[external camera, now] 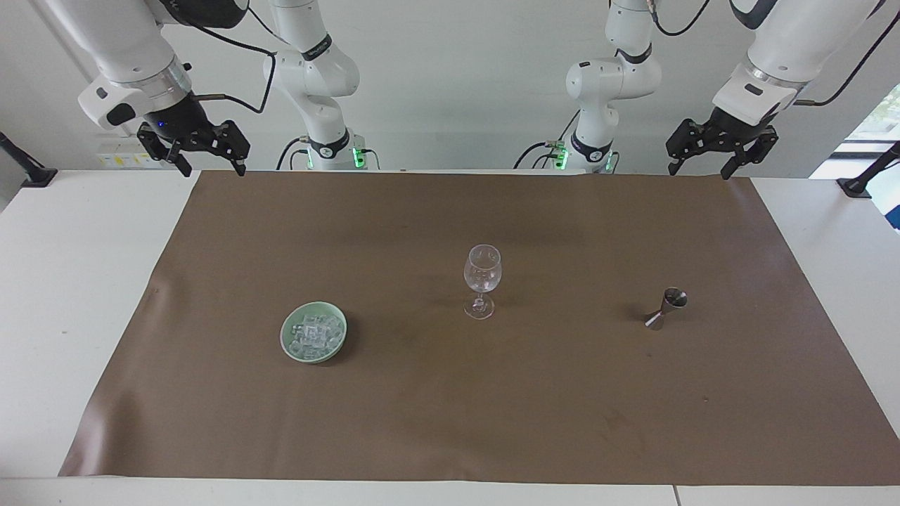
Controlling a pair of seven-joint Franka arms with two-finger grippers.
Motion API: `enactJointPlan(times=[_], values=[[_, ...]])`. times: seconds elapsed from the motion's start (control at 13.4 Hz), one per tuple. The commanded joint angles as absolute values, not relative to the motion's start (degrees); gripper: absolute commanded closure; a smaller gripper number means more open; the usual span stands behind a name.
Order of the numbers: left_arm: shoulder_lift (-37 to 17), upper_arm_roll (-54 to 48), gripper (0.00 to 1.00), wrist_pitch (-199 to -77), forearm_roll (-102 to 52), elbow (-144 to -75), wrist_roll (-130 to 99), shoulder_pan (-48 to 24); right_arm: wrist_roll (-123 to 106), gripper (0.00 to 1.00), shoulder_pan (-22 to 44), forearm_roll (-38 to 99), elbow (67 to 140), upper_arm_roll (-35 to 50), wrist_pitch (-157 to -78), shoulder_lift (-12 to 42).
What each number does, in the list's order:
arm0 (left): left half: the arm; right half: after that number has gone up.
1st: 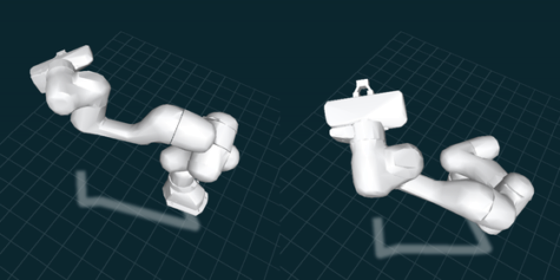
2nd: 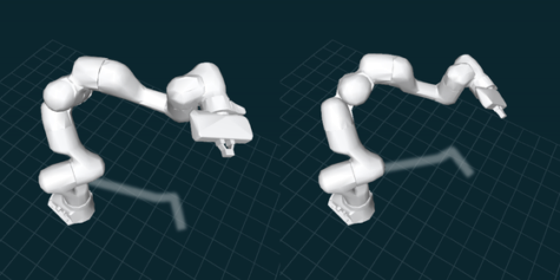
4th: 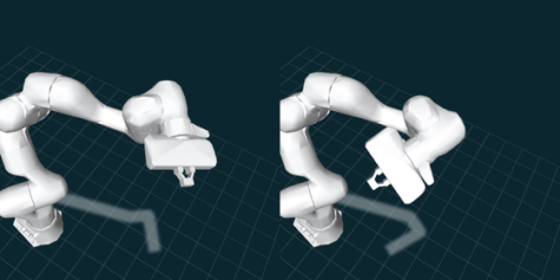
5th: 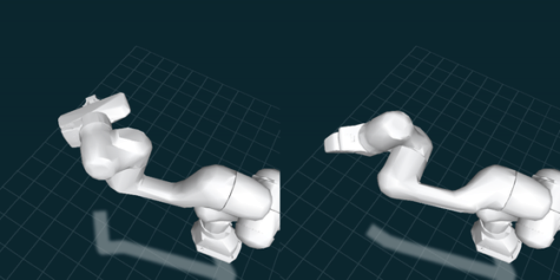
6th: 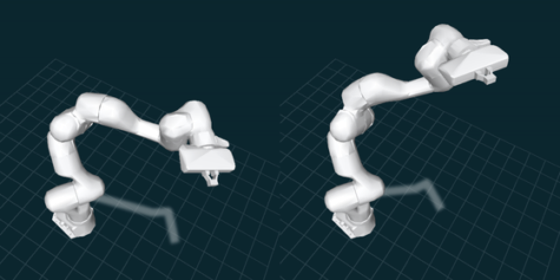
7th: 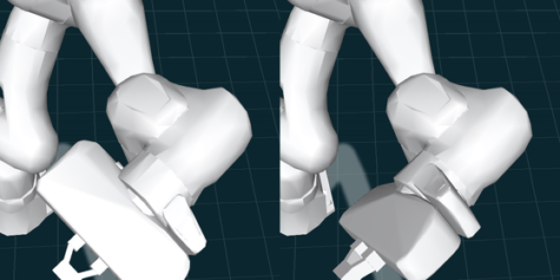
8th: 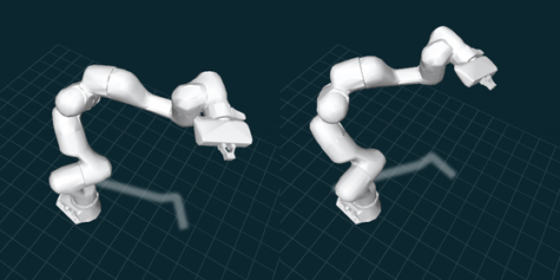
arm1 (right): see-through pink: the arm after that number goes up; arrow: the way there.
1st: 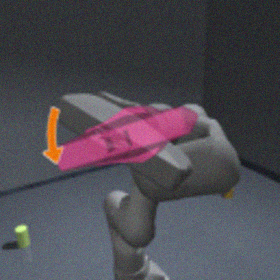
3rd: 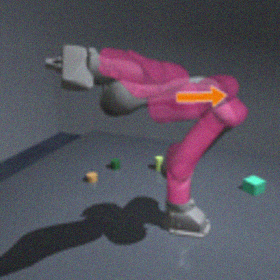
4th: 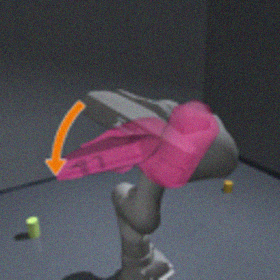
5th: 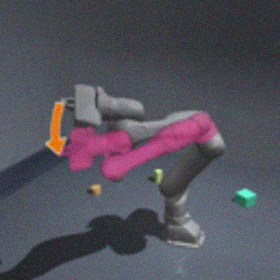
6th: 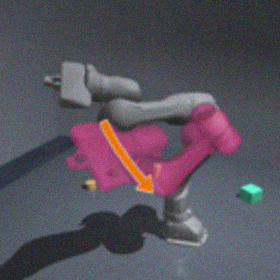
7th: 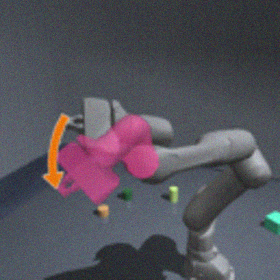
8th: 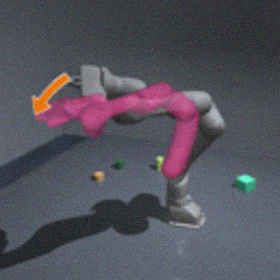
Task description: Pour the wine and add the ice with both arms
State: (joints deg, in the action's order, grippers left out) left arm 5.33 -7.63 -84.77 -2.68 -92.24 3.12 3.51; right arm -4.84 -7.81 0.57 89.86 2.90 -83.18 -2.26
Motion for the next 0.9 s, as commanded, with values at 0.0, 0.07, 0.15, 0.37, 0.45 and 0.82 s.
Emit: enactJointPlan(times=[0.0, 0.07, 0.15, 0.37, 0.45, 0.82], values=[[6.2, -7.6, 0.0, -83.1, -3.4, -92.3, 2.5, 3.5, -5.5, 0.0, -8.2, 0.8, 90.1, 3.1, -82.8, -2.9], [6.2, -7.7, 0.0, -82.6, -3.4, -92.4, 2.5, 3.6, -5.5, 0.0, -8.2, 0.8, 90.1, 3.1, -82.8, -2.9], [6.3, -7.6, 0.0, -82.5, -3.9, -92.4, 1.9, 3.6, -5.5, 0.0, -8.2, 0.8, 90.1, 3.1, -82.8, -2.9], [6.4, -7.4, 0.0, -82.9, -7.7, -92.9, -6.2, 4.6, -5.5, 0.0, -8.2, 0.8, 90.1, 3.1, -82.8, -2.9], [6.4, -7.4, 0.0, -83.0, -7.7, -92.9, -6.4, 4.6, -5.5, 0.0, -8.2, 0.8, 90.1, 3.1, -82.9, -2.9], [9.3, -6.9, 0.0, -83.2, -7.7, -96.8, -8.8, 5.9, -5.5, 0.0, -8.2, 0.8, 90.1, 3.1, -82.8, -2.9]])
